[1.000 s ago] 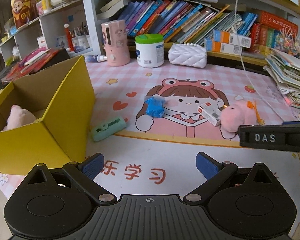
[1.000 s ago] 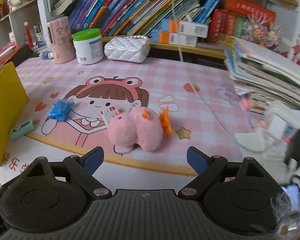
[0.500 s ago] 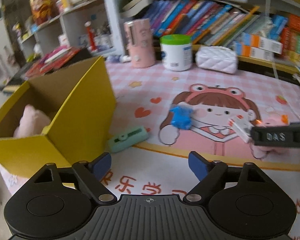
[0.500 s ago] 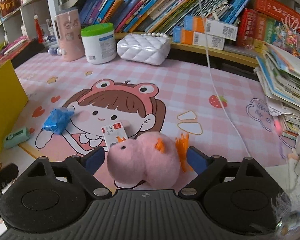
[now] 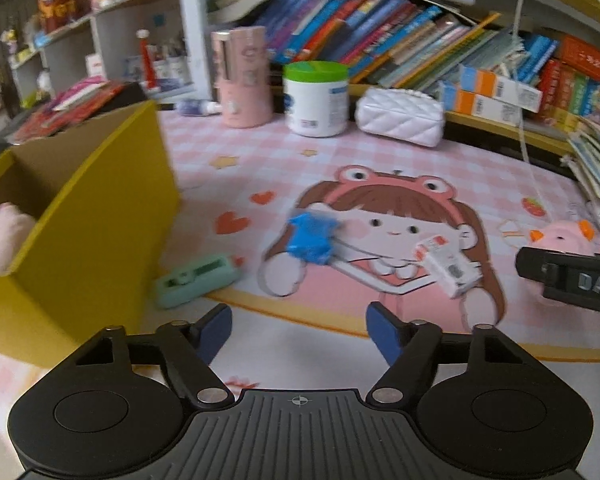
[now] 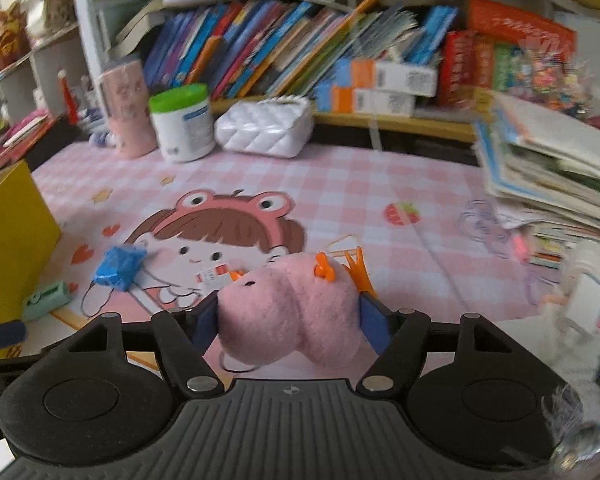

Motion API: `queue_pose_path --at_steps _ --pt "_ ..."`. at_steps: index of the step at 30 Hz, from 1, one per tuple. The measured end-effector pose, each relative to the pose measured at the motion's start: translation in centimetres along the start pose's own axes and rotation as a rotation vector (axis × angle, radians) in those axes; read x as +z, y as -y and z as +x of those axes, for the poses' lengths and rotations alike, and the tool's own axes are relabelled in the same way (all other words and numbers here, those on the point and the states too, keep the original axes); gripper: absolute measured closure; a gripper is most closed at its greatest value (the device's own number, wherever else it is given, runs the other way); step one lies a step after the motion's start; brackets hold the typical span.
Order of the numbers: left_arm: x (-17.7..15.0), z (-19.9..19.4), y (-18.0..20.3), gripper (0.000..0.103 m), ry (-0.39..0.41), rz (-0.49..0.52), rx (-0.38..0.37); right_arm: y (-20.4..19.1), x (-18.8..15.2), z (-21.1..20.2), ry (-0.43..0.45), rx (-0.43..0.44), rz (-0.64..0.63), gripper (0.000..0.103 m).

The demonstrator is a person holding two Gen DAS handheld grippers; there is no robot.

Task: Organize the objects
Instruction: 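Grasp the pink plush pig with the right gripper, then grasp the small white boxed item with the left gripper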

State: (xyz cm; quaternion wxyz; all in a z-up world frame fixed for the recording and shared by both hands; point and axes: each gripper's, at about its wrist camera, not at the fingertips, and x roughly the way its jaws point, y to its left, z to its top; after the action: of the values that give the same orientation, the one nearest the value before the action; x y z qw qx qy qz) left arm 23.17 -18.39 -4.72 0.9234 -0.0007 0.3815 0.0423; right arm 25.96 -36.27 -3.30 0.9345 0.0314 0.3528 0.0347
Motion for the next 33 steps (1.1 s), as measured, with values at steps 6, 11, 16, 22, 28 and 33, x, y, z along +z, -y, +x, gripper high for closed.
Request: queue_pose_path --at_steps 6,11,16,22,28,33 --pt "0.8 1.5 3.4 0.034 -0.003 0.061 -0.088 2.5 -0.4 -2.4 0.048 -0.089 0.040 0.034" --pt "1.8 3.3 7.1 0.038 0.005 0.123 -0.138 4.5 -1.0 -3.9 0.057 -0.139 0.072 0.034" --pt "2.5 5.4 9.4 0.038 -0.016 0.138 -0.121 5.7 -1.5 -5.0 0.056 -0.161 0.090 0.034" --pt "2.4 6.6 10.4 0.046 -0.032 0.143 -0.108 6.0 -1.8 -5.2 0.053 -0.163 0.084 0.034" --pt "2.6 6.7 10.3 0.074 -0.025 0.144 -0.135 5.4 -1.9 -5.3 0.052 -0.157 0.072 0.034" --pt "2.6 5.2 8.9 0.076 0.006 0.142 -0.159 4.7 -2.0 -5.1 0.049 -0.147 0.063 0.034"
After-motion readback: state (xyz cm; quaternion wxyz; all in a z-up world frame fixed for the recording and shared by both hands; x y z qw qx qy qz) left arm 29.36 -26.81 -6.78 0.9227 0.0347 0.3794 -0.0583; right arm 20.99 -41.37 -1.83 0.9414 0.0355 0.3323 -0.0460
